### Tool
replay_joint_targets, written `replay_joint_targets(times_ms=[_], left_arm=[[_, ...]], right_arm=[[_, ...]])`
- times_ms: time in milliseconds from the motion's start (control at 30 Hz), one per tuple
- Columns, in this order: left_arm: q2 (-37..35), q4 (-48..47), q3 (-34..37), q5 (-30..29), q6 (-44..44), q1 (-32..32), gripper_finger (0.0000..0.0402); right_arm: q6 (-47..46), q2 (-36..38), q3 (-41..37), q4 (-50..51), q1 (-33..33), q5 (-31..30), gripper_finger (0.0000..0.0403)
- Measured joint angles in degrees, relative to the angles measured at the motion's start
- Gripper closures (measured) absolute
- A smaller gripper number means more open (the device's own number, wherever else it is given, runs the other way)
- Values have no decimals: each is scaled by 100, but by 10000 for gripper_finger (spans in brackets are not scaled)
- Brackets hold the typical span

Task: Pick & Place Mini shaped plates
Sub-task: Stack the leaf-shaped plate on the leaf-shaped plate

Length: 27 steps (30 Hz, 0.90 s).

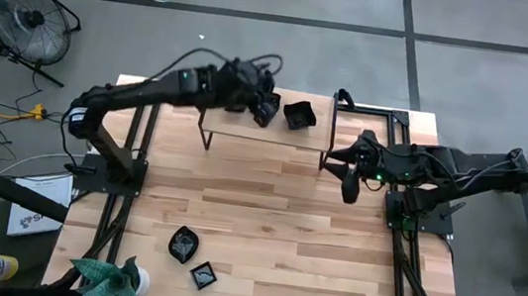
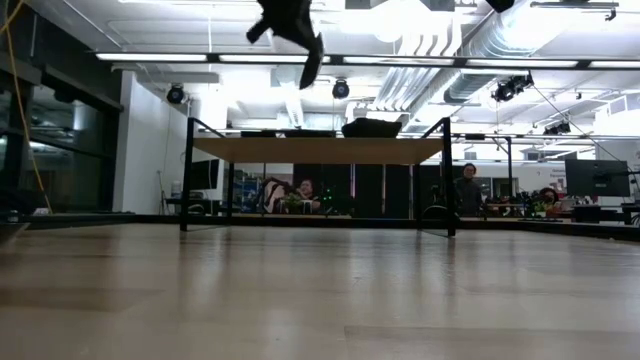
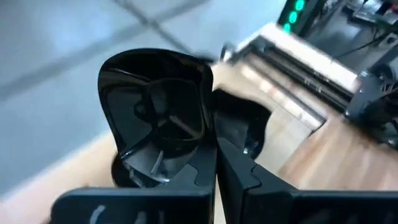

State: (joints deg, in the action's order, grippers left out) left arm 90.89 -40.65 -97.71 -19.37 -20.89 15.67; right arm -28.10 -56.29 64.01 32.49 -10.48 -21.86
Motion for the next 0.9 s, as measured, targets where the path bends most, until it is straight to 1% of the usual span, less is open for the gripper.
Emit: replay_joint_targets(times_ms=[67, 200, 300, 433, 533, 700, 833, 900], left_arm=[[115, -402, -149, 468, -260, 288, 401], [471, -947, -516, 1170, -642, 644, 401], [843, -1288, -931, 1452, -956, 745, 401], [1330, -1906, -1665, 1406, -1382, 719, 401], [1718, -2530, -2258, 1350, -1502, 714, 401], [2306, -2987, -3058, 1334, -1703, 684, 401], [2677, -3275, -3526, 1332, -1737, 633, 401], [2787, -3486, -3607, 1333, -1742, 629, 401]], right_arm=[[-20, 0, 0, -2, 29, -54, 245], [-15, 0, 0, -4, 90, -73, 245], [-17, 0, 0, 0, 135, -73, 245], [0, 0, 0, 2, 155, -75, 245], [2, 0, 0, 32, 155, -73, 245], [2, 0, 0, 180, 155, -73, 245], [24, 0, 0, 226, 155, -71, 245], [68, 0, 0, 227, 155, -71, 245]])
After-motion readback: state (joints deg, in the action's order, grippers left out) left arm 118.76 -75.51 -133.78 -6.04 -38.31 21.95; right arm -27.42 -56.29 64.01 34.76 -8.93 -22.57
